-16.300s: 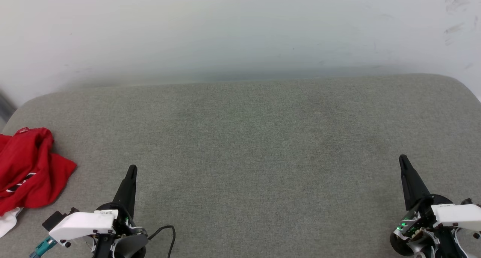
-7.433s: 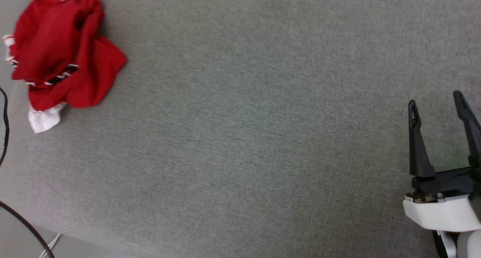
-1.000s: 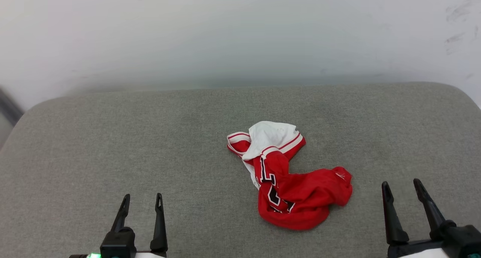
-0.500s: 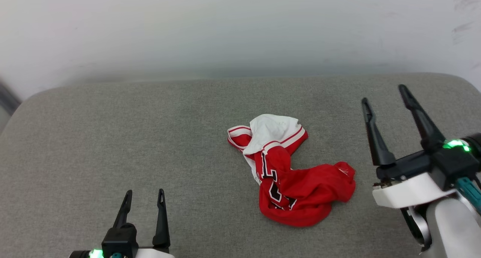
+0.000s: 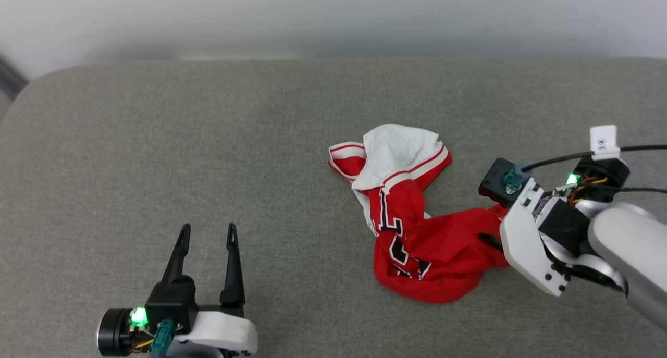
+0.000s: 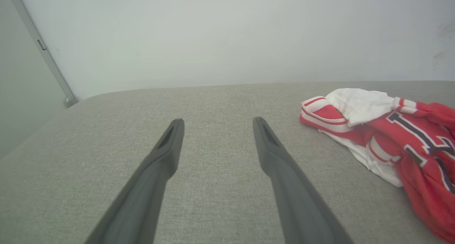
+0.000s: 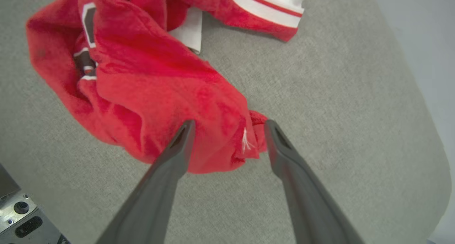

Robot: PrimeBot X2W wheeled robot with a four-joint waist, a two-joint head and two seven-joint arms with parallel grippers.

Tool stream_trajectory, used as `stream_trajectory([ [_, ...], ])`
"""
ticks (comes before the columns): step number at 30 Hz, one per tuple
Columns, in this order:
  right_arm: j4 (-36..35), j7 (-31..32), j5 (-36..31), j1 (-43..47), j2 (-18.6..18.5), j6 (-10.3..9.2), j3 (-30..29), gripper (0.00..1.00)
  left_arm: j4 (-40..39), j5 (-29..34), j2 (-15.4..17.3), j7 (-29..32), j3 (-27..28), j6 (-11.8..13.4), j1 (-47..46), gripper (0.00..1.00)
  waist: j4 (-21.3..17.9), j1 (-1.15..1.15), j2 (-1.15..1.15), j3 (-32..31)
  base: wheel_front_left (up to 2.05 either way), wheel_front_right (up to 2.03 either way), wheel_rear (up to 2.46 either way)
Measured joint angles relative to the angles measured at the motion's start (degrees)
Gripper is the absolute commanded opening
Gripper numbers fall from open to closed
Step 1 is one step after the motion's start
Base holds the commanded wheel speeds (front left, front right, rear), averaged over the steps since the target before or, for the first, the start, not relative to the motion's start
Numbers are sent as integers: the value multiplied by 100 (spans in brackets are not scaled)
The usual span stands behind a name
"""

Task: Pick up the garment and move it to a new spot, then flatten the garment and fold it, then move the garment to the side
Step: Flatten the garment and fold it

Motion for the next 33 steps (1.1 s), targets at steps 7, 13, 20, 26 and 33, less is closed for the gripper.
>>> stream_trajectory([
  [7,756,186,443,-806,247,0,872,100,-31,-35,-7,0,-115,52,-328,100,131,0,0,550,0,0,0],
  [13,1037,485,430,-649,453,-21,871,100,-12,-121,-11,0,-266,148,-537,100,234,0,0,921,0,0,0],
  [20,983,-229,604,-489,415,-33,939,0,63,-154,-11,0,-172,203,-527,100,133,0,0,762,0,0,0],
  [26,349,-668,989,-381,-29,-1,994,0,92,-126,-12,0,-83,203,-258,100,-51,0,0,329,0,0,0],
  [33,-606,-557,1301,950,-755,-2,1009,0,69,-108,-13,0,-56,199,-1,100,-264,-1,0,-77,0,0,0],
])
